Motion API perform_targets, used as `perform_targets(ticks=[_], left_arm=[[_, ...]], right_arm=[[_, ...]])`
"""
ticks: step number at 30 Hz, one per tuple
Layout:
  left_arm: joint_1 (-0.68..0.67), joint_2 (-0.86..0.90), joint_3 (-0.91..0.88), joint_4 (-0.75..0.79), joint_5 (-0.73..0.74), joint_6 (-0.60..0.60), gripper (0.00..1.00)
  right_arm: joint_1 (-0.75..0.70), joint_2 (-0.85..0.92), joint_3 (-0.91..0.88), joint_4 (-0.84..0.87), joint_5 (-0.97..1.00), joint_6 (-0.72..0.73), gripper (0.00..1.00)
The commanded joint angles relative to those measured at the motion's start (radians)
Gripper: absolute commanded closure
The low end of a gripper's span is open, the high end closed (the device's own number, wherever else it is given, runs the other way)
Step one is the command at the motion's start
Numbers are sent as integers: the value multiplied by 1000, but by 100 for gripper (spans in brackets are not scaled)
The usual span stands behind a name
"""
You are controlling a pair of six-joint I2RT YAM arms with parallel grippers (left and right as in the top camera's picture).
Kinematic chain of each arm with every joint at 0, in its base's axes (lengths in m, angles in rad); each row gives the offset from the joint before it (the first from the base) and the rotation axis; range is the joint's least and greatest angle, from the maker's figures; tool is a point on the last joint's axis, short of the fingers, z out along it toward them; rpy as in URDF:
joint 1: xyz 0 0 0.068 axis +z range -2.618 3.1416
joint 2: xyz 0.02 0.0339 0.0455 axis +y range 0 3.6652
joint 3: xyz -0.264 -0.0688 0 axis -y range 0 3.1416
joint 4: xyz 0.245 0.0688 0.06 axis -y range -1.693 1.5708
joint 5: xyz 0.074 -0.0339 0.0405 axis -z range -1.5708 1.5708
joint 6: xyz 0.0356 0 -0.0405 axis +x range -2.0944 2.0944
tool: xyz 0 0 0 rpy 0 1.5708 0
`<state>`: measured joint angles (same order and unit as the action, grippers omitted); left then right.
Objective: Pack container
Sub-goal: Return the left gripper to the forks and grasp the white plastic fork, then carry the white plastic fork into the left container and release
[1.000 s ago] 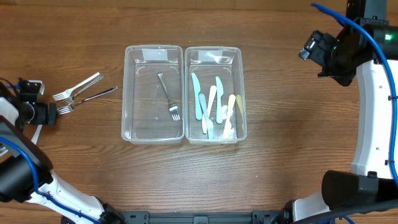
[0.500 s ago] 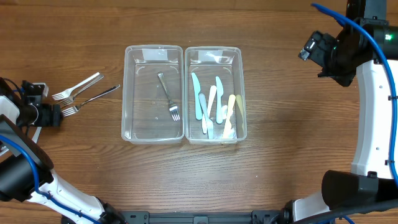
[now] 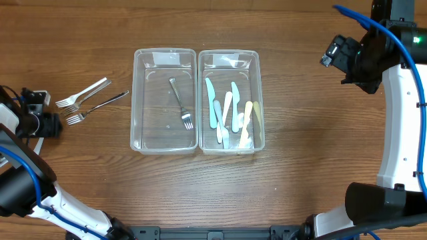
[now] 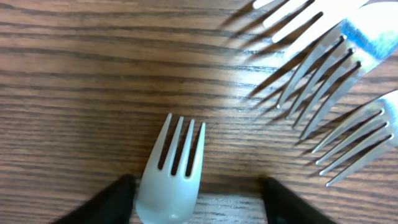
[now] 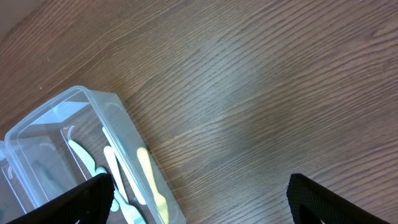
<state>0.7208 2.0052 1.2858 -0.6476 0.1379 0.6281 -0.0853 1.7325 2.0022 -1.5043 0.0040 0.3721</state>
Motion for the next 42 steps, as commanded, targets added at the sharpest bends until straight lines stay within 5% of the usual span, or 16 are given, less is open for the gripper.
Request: perform_targets(ticks=[1,33,42], left_arm=[[7,56,-23,-19,-23,0,42],[5,55,-20,-11,-26,-3,92],[-35,-26,147,-123,-5,-273,96]], right_arm=[[-2,-2,1,2,2,-6,9],[-2,-2,1,7,2,-6,9],[-2,-2,1,10,2,-6,9]])
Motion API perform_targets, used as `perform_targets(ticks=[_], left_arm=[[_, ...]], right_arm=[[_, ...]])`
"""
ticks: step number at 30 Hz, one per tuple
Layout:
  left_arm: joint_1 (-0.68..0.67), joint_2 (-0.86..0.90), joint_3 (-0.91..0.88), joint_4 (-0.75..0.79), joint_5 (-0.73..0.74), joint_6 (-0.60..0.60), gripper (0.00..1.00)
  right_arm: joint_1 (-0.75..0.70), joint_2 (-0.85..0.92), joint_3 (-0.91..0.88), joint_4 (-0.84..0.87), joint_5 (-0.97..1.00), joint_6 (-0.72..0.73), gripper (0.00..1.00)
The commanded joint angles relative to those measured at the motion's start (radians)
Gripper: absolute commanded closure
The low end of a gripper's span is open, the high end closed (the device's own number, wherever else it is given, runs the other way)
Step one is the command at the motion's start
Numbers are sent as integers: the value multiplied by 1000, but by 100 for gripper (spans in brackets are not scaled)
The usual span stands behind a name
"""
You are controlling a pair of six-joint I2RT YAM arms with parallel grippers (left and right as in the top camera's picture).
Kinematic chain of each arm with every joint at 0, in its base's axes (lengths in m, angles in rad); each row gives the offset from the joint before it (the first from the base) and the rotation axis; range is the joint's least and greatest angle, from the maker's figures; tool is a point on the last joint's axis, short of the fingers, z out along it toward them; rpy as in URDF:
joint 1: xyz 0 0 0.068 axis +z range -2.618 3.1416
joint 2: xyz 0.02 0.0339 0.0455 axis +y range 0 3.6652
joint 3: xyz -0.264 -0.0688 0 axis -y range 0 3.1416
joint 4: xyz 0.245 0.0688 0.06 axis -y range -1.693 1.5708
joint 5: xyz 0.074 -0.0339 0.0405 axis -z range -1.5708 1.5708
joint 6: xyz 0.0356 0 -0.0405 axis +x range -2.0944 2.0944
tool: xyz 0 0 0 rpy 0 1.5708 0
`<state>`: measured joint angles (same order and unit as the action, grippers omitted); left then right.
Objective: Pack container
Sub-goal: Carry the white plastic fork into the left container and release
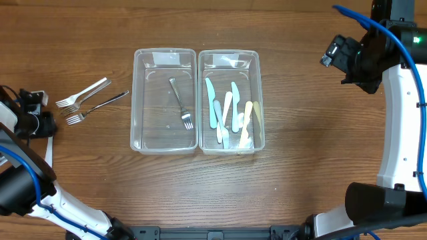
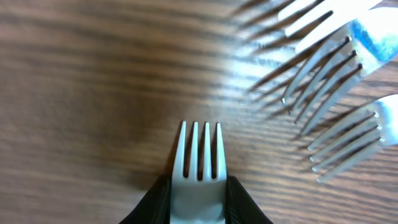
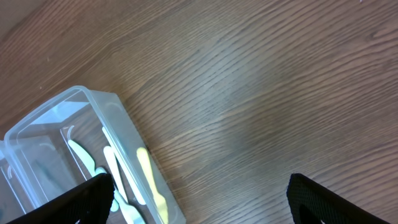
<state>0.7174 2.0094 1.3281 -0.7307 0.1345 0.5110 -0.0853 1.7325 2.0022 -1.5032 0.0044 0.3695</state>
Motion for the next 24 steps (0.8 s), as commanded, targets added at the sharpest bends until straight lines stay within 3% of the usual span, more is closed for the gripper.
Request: perform_targets(ticks=[1,6,9,14,16,20,24], left_arm=[[-43,-54,138,-65,7,-182,96],[-127,-195,313,-184,87,-311,96],[-219,-268,400,-260,105,-318,96],[-523,-347,469,-316,84,-302,96],[-722,-337,469,-316,18,-246,96],[-907,-273,469,-301,-89,-212,96],[-982,-168,469,-265,-108,-331,96]], right_arm=[[-2,-2,1,9,1,-3,9],[-2,-2,1,6,0,-3,9],[-2,-2,1,5,0,-3,9],[-2,-2,1,4,-11,-3,9],[-2,-2,1,0,-11,-3,9],[-2,-2,1,-2,-11,-3,9],[-2,-2,1,-3,-11,-3,9]])
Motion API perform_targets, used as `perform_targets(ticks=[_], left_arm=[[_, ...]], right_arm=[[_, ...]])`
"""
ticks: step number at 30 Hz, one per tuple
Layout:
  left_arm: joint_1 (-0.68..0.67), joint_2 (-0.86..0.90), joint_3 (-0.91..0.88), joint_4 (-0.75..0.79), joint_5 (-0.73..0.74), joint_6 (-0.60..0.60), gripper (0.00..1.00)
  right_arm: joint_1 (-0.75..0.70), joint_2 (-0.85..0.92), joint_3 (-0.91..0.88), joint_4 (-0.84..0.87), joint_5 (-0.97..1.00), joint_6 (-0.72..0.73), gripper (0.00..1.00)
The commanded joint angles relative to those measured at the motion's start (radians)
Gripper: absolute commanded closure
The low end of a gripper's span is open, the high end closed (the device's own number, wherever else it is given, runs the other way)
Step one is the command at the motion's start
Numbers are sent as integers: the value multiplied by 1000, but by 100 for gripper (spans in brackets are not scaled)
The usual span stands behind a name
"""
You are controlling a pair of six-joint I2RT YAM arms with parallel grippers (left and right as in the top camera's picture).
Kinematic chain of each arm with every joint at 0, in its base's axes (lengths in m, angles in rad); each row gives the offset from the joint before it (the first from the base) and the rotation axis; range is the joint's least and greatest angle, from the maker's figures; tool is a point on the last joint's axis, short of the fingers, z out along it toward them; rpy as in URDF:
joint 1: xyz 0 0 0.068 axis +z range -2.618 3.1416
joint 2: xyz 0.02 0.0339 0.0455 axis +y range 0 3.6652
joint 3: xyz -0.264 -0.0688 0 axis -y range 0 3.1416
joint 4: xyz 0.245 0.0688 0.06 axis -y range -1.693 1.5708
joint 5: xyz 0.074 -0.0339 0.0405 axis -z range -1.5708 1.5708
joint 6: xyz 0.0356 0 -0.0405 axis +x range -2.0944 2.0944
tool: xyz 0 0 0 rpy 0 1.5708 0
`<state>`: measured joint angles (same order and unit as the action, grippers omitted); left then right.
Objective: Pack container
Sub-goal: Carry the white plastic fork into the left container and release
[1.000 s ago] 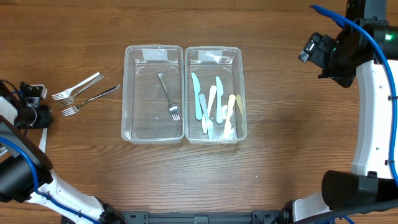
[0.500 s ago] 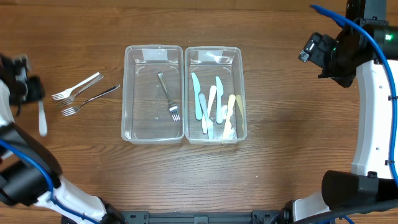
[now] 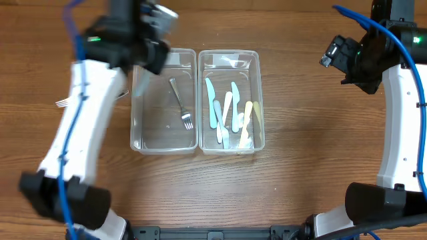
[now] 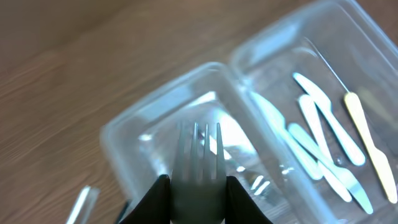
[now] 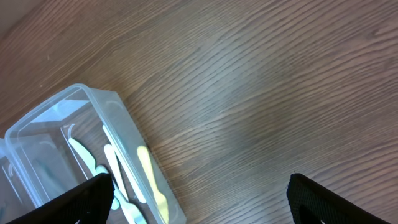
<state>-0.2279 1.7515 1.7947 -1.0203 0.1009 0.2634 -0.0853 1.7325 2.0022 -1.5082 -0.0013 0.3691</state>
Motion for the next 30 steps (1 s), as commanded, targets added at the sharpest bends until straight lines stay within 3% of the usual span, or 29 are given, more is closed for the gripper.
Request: perform_targets(ticks=[1,8,12,17,19,22,26,30], left_arm=[[-42,111,2,30,-75,-117,96],[-29,302,2,-5,-75,-452,96],[-28,365,2,-49,-74,-549,96],[-32,374,2,-67,-75,-543,94],[-32,374,2,-69,-75,-515,61],[-32,366,8,-82,-75,-472,57],[-26,325,55,-106,-75,-390,41],[-26,214,173,-184,-119,-175,33]], right_arm=[[-2,-2,1,1,-5,-2,9],[-2,-2,1,-2,-5,-3,9],[-2,-2,1,-2,-5,-2,9],[-2,-2,1,-3,-5,-2,9],[-2,-2,1,-4,-5,-2,9],[-2,-2,1,-5,-5,-2,8],[-2,-2,1,-6,-5,-3,9],[-2,-2,1,-6,-5,-3,9]])
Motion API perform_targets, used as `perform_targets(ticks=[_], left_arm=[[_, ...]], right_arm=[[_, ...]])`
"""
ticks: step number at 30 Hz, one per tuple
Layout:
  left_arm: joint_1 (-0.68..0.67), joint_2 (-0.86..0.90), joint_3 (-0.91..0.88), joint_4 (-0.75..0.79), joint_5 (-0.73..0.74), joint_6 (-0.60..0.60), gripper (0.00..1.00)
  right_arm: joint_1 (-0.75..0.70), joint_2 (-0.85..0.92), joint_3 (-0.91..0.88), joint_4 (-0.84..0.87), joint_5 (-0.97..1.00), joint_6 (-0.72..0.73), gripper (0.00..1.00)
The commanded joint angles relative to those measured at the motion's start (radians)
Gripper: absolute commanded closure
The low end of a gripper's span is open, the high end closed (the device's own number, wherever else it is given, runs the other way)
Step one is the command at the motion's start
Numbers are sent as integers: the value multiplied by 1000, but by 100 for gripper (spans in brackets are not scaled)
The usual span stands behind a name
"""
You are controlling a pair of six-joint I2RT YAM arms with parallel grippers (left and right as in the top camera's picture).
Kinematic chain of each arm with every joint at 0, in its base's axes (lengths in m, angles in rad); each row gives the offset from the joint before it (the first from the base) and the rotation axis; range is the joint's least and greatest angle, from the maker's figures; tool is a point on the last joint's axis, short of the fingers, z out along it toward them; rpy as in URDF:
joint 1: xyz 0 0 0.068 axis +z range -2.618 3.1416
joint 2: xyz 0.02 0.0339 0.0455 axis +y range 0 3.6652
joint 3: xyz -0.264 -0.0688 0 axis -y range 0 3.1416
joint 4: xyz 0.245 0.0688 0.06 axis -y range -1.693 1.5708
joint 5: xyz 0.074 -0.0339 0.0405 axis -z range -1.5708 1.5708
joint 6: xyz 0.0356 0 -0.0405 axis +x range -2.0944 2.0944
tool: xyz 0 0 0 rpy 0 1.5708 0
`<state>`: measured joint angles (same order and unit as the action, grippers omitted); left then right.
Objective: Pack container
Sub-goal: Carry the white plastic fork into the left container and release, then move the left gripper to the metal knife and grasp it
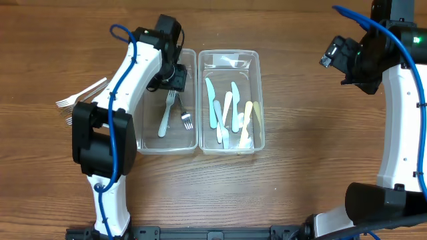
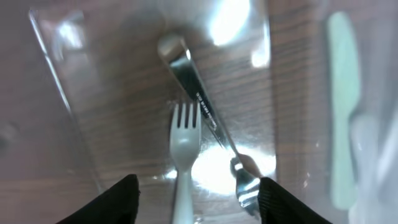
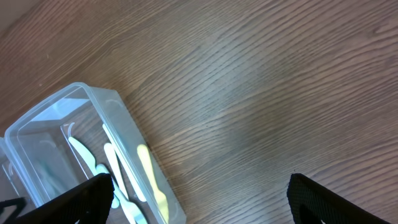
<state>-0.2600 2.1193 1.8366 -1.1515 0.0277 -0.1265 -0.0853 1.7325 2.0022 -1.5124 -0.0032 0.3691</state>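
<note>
Two clear containers stand side by side. In the left container (image 1: 141, 143) a white plastic fork (image 2: 185, 155) lies next to a metal fork (image 2: 205, 121). My left gripper (image 2: 196, 208) hangs open just above them, nothing between its fingers; the overhead view shows the left gripper (image 1: 171, 77) over that container's far half. The right container (image 1: 260, 133) holds several pale plastic knives (image 1: 227, 113). My right gripper (image 3: 205, 208) is open and empty, high over bare table to the right of the containers; overhead, the right gripper (image 1: 335, 52) is at the far right.
A metal fork (image 1: 81, 93) lies on the wooden table left of the containers, and the tines of another fork (image 1: 67, 121) peek out beside my left arm. The left arm (image 1: 123, 87) stretches across that side.
My left gripper was shut on the white fork above the left container's rim. It is now open lower inside the container, and the white fork lies on the bottom beside the metal fork.
The left gripper stood open round the white fork on the table at the far left, then shut on it there. Later it held the fork over the left container, and now the fork lies inside. The right arm has stayed still.
</note>
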Motion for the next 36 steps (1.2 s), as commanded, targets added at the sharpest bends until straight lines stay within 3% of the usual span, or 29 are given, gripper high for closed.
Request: perform_targets(ticks=[1,3,4,7,16,19,27,36], left_arm=[[9,-181,152,-67,-89,246,27],[26,-237,183,-84,-168,359,1],[43,-264,189,-102,-166,468,0],[123,-303,189,-159,-165,606,0],[528,-202,78,-135,71,629,0],[598,-154,3,-90,150,629,3],[602,-68,-140,16,202,694,7],[575,-64,-306,167,143,779,7]], right_arm=[[-2,-2,1,-2,-3,-3,9],[-2,-2,1,-2,-3,-3,9],[-2,-2,1,-2,-3,-3,9],[-2,-2,1,-2,-3,-3,9],[-2,-2,1,0,-2,-3,9],[-2,-2,1,0,-2,-3,9],[-2,-2,1,15,0,-7,8],[-2,-2,1,19,2,-7,8]])
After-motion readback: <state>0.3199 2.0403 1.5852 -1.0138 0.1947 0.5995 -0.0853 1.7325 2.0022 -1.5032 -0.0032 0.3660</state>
